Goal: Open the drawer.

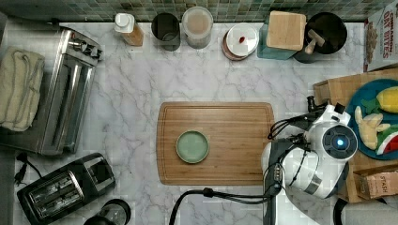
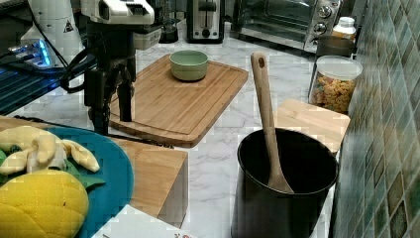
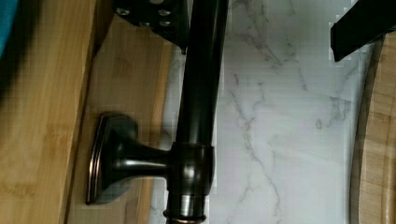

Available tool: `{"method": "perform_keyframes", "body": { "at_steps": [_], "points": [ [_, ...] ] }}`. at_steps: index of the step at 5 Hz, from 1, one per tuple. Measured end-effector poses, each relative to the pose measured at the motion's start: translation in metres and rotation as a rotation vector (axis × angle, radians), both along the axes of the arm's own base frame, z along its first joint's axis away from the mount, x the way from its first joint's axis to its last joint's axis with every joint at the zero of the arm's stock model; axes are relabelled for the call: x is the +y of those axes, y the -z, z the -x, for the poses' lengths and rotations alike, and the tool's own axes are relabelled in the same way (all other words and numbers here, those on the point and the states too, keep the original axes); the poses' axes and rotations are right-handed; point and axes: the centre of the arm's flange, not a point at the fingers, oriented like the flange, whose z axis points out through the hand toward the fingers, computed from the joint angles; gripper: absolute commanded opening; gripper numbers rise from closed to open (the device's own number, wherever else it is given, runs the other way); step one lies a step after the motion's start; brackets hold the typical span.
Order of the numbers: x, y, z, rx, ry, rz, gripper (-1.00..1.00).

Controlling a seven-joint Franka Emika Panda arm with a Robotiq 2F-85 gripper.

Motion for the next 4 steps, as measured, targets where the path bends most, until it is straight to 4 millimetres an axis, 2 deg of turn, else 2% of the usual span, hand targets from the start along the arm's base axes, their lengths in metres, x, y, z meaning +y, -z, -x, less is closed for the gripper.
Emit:
{"method": "perform_keyframes", "body": {
  "at_steps": [3,4],
  "points": [
    [-0.006,0.01,-0.002,0.072,0.018,-0.021,1.0],
    [-0.011,0.007,-0.013,0.109,0.071,-0.068,1.0]
  ]
}}
